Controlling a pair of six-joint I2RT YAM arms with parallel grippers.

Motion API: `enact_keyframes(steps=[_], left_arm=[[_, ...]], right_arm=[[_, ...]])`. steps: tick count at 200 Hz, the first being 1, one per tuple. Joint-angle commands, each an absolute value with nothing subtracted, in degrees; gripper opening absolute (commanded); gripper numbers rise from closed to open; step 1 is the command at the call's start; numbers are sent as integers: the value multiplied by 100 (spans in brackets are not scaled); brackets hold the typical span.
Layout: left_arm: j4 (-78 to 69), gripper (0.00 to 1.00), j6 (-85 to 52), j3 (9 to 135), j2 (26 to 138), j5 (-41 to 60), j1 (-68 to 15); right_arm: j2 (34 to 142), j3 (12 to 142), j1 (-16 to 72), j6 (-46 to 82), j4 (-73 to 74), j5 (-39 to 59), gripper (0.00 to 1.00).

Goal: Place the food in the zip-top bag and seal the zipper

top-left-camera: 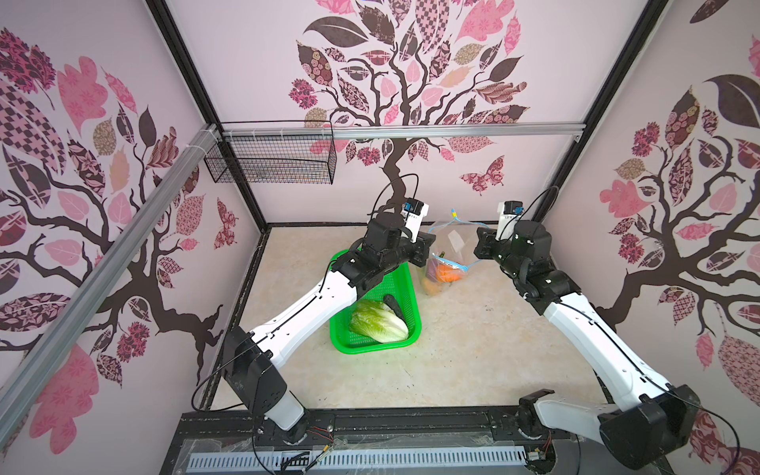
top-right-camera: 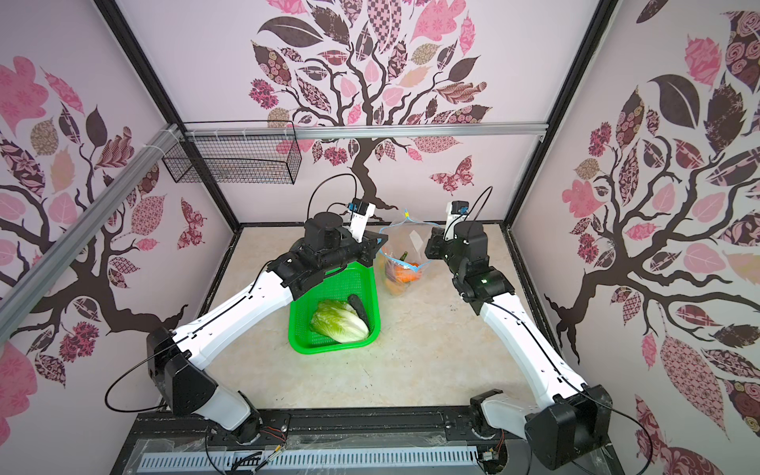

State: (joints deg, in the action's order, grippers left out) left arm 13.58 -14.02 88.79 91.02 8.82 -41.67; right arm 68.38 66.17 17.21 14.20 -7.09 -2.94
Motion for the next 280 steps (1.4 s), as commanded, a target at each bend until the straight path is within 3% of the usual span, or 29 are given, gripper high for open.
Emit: enact_keyframes(steps=[1,85,105,126,146,200,233,280], left_arm=[[1149,0,-1684,8952,9089,1310,-4140],[1081,0,-2683,8956,10211,2077,-3788],[1195,20,-2582,9000,10133,1925,-3788],[1508,54,-2406,9150,10027,1690,-3787],[1870,69,-2156,9177,9822,1219,-3771],[2308,88,-1895,8200,8995,-580,-3409],[2691,98,-2521,7554,8814,-528,-2691],[2511,98,-3125,6743,8925,-303,-2142]], right_arm=[[6362,6599,1731,1618,-566,-132,0],[7332,6342,1727,1592,-373,-246,0],[7417,6308,1690,1590,-168,-256,0],[7462,6307,1599,1581,22,-220,0],[7430,6261,1557,1438,66,-142,0],[7129,5847,1530,1367,304,80,0],[7119,5787,1529,1317,342,114,0],[7089,5759,1529,1253,363,107,0]])
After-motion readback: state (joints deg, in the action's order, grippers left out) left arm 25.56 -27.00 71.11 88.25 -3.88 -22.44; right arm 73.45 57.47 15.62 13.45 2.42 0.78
